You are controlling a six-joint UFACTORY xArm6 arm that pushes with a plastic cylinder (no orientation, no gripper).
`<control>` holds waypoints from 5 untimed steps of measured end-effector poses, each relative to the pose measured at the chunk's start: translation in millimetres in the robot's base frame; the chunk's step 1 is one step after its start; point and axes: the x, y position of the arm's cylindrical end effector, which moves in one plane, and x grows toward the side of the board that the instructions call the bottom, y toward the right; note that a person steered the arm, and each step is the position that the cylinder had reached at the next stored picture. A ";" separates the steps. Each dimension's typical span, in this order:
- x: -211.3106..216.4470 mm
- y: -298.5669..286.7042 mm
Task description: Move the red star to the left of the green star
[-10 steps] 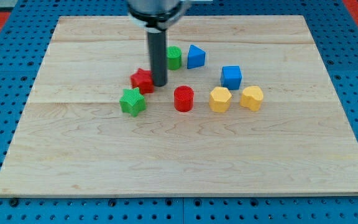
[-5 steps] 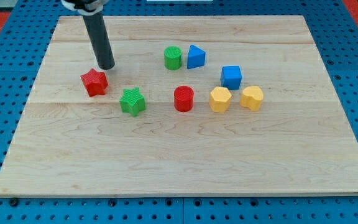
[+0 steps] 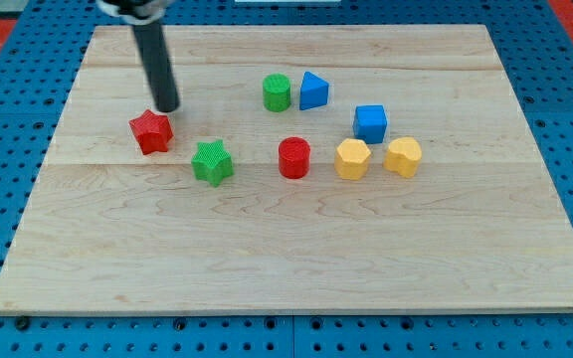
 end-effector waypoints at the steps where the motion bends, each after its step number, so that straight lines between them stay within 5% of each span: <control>1: 47.1 -3.5; 3: 35.3 -6.0; 5: -10.2 104.9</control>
